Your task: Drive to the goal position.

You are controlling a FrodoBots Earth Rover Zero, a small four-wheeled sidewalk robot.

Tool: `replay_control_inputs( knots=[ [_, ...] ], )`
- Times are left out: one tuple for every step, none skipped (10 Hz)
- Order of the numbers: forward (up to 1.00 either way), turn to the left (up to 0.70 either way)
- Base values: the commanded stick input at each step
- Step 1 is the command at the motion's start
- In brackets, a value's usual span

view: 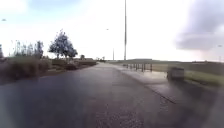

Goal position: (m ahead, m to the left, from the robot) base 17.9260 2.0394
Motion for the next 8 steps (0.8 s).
replay_control_inputs(
  knots=[
    [0.45, 0.0],
    [0.45, 0.0],
    [0.45, 0.0],
    [0.45, 0.0],
    [0.45, 0.0],
    [0.45, 0.0],
    [0.45, 0.0],
    [0.45, 0.0]
  ],
)
